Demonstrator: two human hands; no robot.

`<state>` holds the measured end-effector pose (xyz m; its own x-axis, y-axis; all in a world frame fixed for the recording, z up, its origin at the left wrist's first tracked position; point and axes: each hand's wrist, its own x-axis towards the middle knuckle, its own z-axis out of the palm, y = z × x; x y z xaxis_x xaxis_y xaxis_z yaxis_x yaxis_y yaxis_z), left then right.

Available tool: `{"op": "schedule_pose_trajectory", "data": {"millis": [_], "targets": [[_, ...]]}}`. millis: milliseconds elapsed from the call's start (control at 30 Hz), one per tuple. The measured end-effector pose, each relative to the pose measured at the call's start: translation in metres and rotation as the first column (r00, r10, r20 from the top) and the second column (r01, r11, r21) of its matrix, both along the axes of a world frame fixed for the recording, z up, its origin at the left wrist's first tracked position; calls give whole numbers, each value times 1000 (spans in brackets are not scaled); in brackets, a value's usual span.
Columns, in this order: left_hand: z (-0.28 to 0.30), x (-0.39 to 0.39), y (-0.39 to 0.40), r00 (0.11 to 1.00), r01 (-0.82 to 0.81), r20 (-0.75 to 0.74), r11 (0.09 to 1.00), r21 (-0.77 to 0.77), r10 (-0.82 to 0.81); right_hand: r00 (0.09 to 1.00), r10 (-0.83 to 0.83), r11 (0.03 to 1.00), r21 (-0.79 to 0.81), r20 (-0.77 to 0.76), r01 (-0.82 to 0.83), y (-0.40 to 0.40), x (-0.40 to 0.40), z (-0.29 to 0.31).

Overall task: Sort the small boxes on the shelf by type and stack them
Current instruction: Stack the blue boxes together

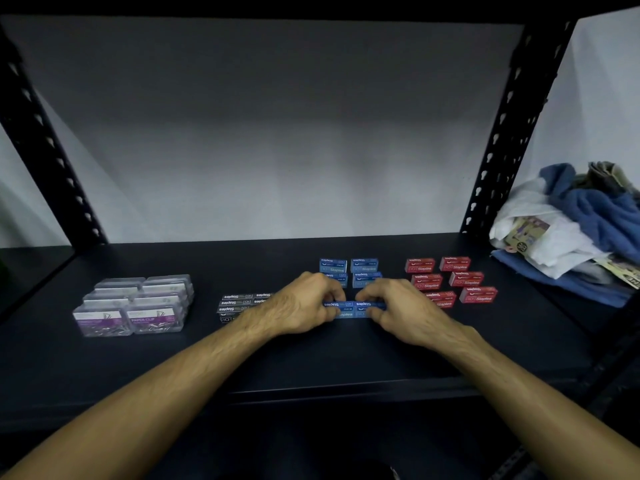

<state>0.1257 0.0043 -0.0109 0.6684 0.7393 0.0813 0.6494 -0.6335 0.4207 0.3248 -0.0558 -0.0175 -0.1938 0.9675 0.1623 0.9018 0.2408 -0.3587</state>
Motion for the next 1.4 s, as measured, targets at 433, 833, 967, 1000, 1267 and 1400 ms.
{"op": "schedule_pose_trajectory", "data": {"millis": [433,833,967,1000,1267,1400], "targets": [[23,-6,24,990,-94,114,991,95,83,996,-70,985,151,-59,79,14,15,19],[7,10,57,998,-51,27,997,-51,52,998,-69,996,-52,-9,69,49,11,19],[5,12,59,998,-46,42,997,-59,48,997,-60,995,-88,-48,56,53,9,17],[4,13,59,998,-39,45,997,-62,41,997,-57,995,-91,-56,52,53,9,16],[2,14,56,997,-24,65,997,-71,29,996,-43,991,-131,-82,32,55,8,14],[4,11,52,999,5,50,994,-105,0,994,-22,986,-169,-107,4,52,9,15]]}}
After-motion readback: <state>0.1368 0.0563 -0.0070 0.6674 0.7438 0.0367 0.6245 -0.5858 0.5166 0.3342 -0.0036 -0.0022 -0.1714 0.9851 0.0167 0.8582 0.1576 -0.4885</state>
